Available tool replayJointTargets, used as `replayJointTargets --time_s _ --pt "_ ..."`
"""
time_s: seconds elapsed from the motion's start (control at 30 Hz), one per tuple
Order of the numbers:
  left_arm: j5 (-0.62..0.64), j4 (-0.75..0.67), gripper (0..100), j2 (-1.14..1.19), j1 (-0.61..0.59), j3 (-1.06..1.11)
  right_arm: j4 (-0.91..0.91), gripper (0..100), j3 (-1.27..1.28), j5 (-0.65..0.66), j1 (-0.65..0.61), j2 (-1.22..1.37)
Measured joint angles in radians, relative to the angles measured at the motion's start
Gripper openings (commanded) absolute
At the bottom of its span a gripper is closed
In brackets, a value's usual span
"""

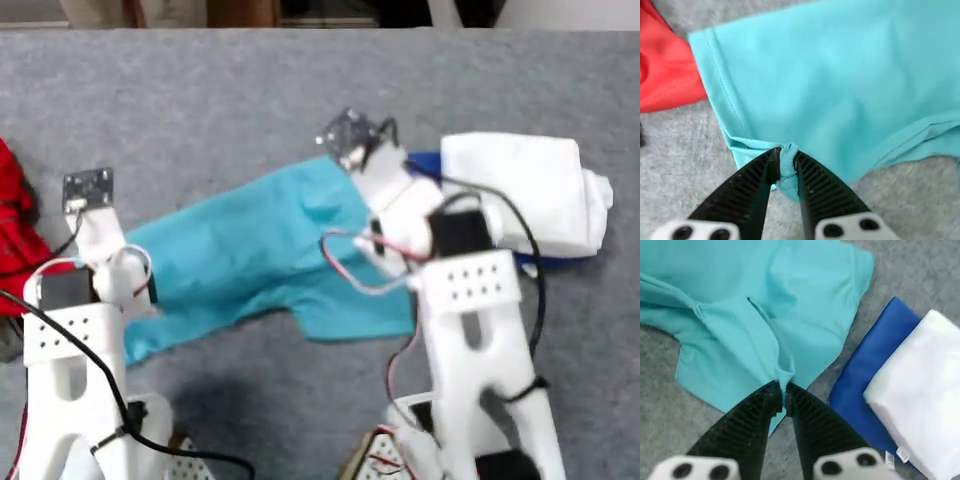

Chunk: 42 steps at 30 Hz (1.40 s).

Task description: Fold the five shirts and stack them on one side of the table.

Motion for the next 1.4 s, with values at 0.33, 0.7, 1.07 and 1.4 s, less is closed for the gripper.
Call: replayJointTargets --time_s 0.33,0.7,1.07,1.4 --pt "-0.097 0.068 2 0.000 -0.014 0.017 -0.006 0.4 0.155 0.026 0.071 -0.172" --pt "-0.097 0.071 2 -0.002 -0.055 0.051 -0.029 3.7 0.368 0.038 0.005 -0.292" --pt "-0.097 0.071 19 -0.009 -0.066 0.100 0.008 14.9 0.382 0.107 0.005 -0.298" --pt "-0.068 0.046 3 -0.011 -0.199 -0.031 0.051 2.0 0.222 0.127 -0.017 -0.244"
